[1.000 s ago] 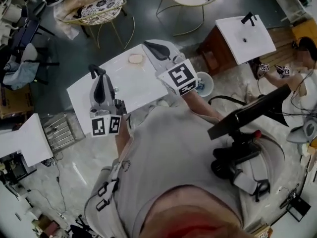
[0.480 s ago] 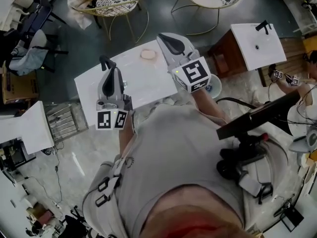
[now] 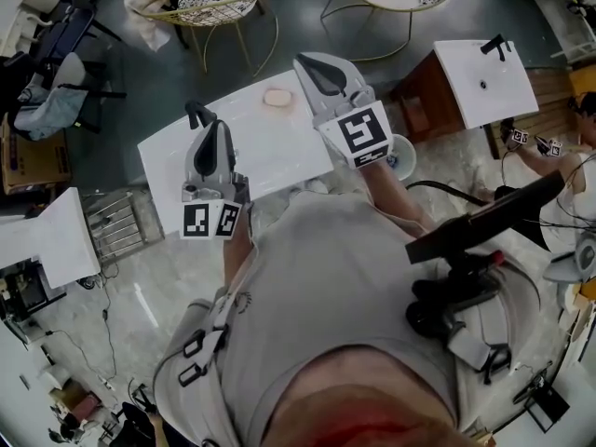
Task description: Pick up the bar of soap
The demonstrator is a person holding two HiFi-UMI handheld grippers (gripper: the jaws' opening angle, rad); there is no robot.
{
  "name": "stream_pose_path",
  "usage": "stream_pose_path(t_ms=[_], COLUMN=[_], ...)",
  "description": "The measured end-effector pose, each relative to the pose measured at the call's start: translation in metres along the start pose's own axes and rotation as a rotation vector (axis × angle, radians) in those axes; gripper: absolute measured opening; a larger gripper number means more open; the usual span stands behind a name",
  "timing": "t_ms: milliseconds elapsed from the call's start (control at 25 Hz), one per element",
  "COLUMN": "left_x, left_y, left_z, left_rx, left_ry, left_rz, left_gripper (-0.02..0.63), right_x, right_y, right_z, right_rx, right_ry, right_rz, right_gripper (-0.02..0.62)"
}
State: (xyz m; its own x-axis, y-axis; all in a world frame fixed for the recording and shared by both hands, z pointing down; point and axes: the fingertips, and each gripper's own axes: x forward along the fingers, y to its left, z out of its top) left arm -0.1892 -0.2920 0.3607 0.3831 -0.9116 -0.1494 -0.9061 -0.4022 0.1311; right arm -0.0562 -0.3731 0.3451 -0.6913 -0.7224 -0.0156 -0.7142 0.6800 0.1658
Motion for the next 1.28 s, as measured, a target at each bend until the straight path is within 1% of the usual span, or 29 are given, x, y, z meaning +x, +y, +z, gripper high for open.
stream_pose_path(t_ms=[240,360,680,1000,1160,1200,1240,1280], left_x=[-0.009,-0.014,-0.024,-0.032,-0.035,-0.034,-0.033,-0.032], left_y=[0.004,0.007,0.011,0.015,0.018,0.017,0.017,0.016], left_z=[-0.004,-0.003,-0.001,-0.001,-0.004,-0.004,-0.004,-0.004], left_rx=[-0.005,-0.006,-0.005,-0.01,-0.017,-0.018,-0.02,-0.021], left_ry=[-0.01,-0.016,-0.023,-0.022,-0.021,-0.021,-0.021,-0.021], left_rz=[0.019,0.029,0.048,0.057,0.059,0.057,0.053,0.047], left_gripper=[-0.002,-0.002,-0.002,-0.002,-0.002,-0.002,-0.002,-0.002], right_x=[0.0,0.0,0.0,0.0,-0.001,0.0,0.002,0.004], right_y=[0.008,0.01,0.009,0.016,0.017,0.014,0.009,0.002], right_z=[0.0,0.002,0.002,-0.002,-0.001,-0.002,-0.005,-0.008], right_rx=[-0.01,-0.021,0.017,0.03,0.03,0.041,0.062,0.094], right_ry=[-0.009,-0.015,-0.021,-0.015,-0.018,-0.016,-0.01,0.0], right_rz=[0.011,0.002,-0.019,-0.025,-0.043,-0.057,-0.081,-0.113], right_gripper=[0.002,0.0,0.002,0.002,0.003,0.021,0.135,0.406])
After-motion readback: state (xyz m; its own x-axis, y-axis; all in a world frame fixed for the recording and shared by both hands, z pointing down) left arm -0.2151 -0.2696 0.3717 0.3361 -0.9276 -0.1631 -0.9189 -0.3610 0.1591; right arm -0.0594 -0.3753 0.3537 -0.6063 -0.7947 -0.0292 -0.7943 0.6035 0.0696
